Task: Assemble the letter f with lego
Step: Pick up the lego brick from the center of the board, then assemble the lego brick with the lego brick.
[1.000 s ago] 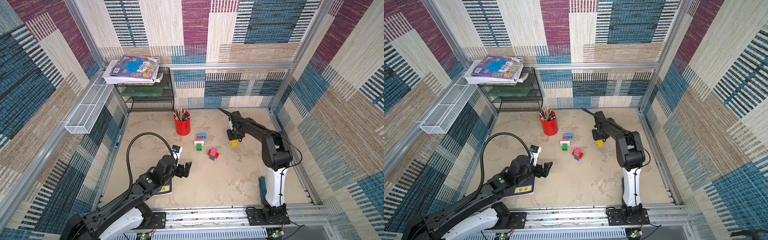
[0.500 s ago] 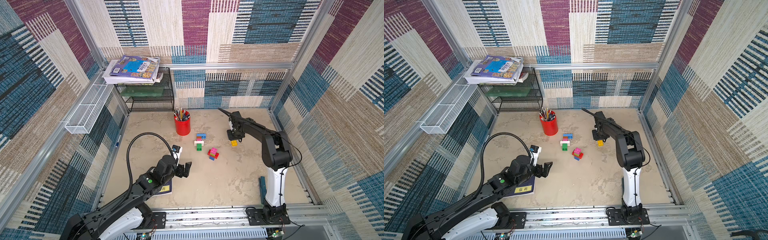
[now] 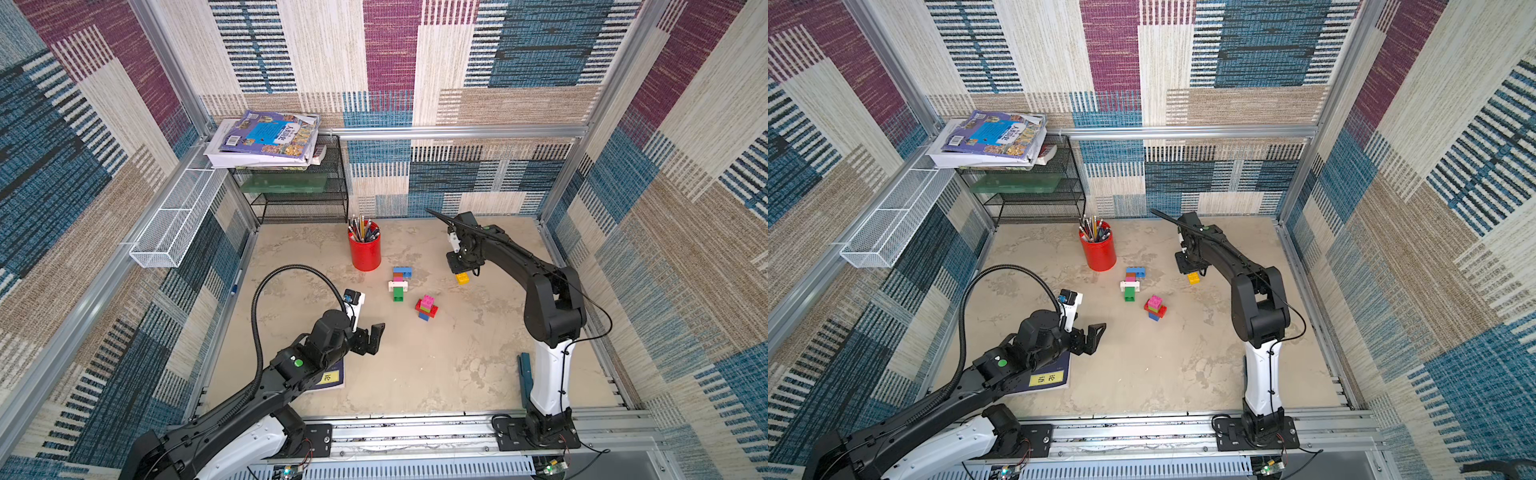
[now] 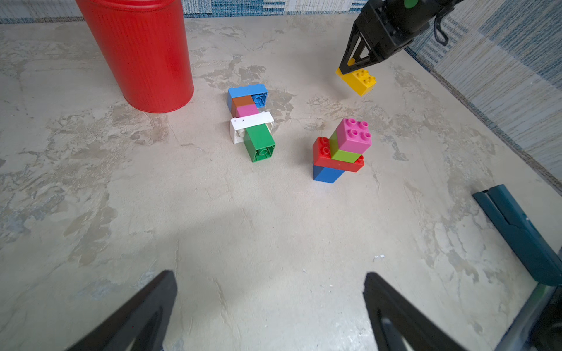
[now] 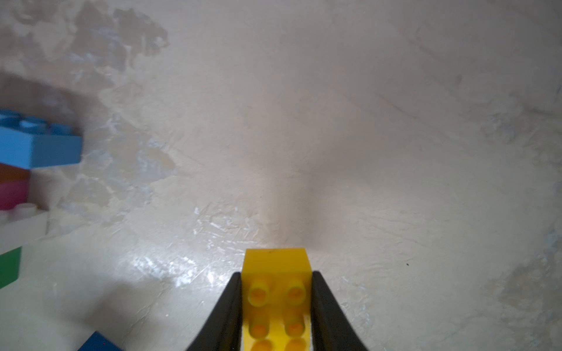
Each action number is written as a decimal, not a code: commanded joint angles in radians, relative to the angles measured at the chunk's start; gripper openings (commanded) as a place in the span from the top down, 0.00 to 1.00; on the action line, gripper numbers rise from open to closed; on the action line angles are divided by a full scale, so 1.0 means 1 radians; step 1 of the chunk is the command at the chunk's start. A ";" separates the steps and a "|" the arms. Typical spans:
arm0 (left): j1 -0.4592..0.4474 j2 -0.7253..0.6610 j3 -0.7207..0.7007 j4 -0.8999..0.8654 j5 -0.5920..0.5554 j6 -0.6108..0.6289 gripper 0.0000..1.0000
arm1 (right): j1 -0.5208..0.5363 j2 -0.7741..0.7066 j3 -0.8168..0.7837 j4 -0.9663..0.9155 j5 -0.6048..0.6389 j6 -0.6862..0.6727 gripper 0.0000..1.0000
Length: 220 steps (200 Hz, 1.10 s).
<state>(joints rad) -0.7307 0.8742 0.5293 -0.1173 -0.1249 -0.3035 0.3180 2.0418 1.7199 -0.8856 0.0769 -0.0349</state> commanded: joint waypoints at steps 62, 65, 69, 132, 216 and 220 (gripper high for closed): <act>0.001 -0.051 -0.008 -0.002 0.005 0.019 0.01 | 0.141 -0.099 0.069 -0.155 -0.072 -0.137 0.76; 0.001 -0.054 -0.010 -0.002 0.003 0.019 0.01 | 0.145 -0.104 0.066 -0.158 -0.076 -0.145 0.76; 0.001 -0.060 -0.012 -0.002 0.002 0.018 0.01 | 0.153 -0.112 0.056 -0.156 -0.079 -0.155 0.76; 0.001 -0.104 -0.047 0.017 0.018 0.017 0.01 | 0.215 -0.229 -0.080 -0.097 -0.076 -0.283 0.81; 0.001 -0.105 -0.013 -0.040 0.004 -0.031 0.01 | 0.155 -0.387 -0.180 -0.065 -0.339 -0.508 0.84; 0.001 -0.106 -0.014 -0.041 0.003 -0.036 0.01 | 0.156 -0.382 -0.178 -0.068 -0.345 -0.509 0.84</act>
<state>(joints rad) -0.7307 0.7696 0.5072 -0.1383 -0.1246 -0.3119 0.4808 1.6604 1.5490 -0.9821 -0.1482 -0.4587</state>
